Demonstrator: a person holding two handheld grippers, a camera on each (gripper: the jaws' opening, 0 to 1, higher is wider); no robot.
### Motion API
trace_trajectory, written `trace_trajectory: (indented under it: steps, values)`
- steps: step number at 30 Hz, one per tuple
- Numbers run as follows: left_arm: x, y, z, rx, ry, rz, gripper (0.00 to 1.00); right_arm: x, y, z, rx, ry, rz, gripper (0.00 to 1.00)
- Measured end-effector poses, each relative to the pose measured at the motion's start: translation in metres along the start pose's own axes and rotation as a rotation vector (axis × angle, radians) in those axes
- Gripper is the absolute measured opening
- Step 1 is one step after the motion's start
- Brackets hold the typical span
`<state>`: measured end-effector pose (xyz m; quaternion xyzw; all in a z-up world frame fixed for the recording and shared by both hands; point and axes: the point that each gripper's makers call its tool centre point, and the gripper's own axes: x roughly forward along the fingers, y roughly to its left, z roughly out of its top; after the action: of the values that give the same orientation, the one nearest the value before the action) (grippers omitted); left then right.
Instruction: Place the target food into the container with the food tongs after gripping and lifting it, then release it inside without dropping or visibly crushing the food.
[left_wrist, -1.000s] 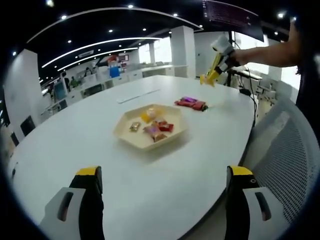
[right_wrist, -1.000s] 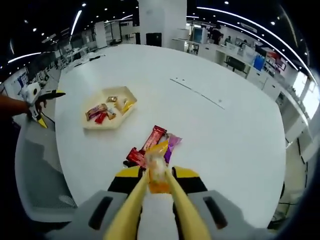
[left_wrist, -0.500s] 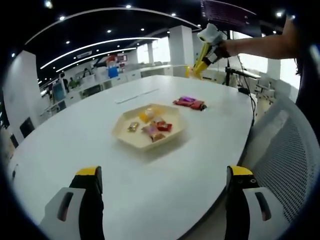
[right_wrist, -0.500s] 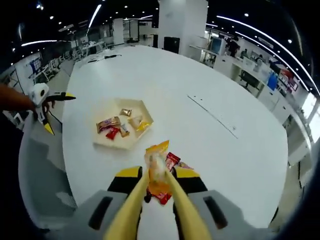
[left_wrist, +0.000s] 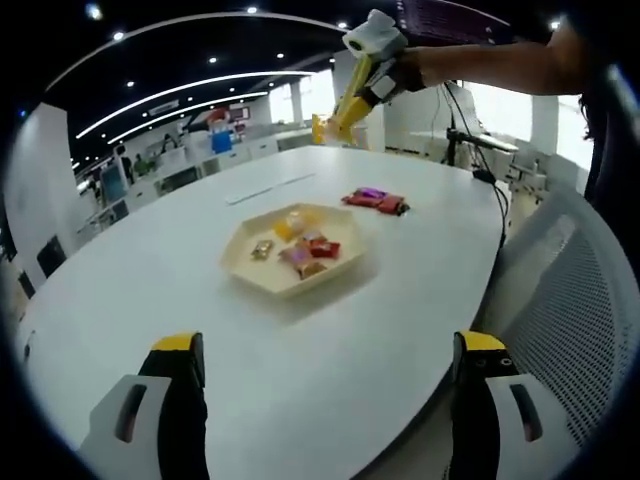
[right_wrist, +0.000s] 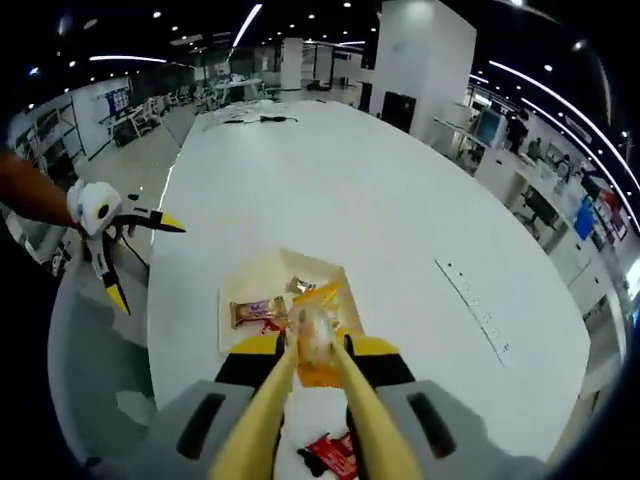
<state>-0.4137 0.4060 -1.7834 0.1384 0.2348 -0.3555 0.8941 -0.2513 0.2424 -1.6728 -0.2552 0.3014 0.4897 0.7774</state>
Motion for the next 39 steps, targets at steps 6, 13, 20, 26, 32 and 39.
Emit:
trace_trajectory:
  steps: [6, 13, 20, 26, 32, 39]
  values:
    - [0.0, 0.001, 0.002, -0.008, -0.009, 0.009, 1.0, 0.025, 0.016, 0.041, -0.032, -0.019, 0.061, 0.22]
    - [-0.001, 0.003, 0.003, -0.011, -0.019, 0.017, 1.0, 0.059, 0.026, 0.061, -0.068, 0.019, 0.097, 0.22]
    - [-0.002, 0.005, 0.005, -0.013, -0.023, 0.026, 0.99, 0.063, 0.026, 0.074, -0.093, 0.025, 0.107, 0.22]
    - [-0.002, 0.005, 0.005, -0.013, -0.023, 0.029, 0.99, 0.064, 0.029, 0.077, -0.087, 0.003, 0.121, 0.26]
    - [-0.002, 0.006, 0.005, -0.016, -0.024, 0.032, 0.99, 0.055, 0.025, 0.073, -0.098, -0.019, 0.105, 0.27]
    - [-0.002, 0.005, 0.005, -0.016, -0.021, 0.032, 0.99, 0.032, 0.016, 0.058, -0.102, -0.045, 0.087, 0.28]
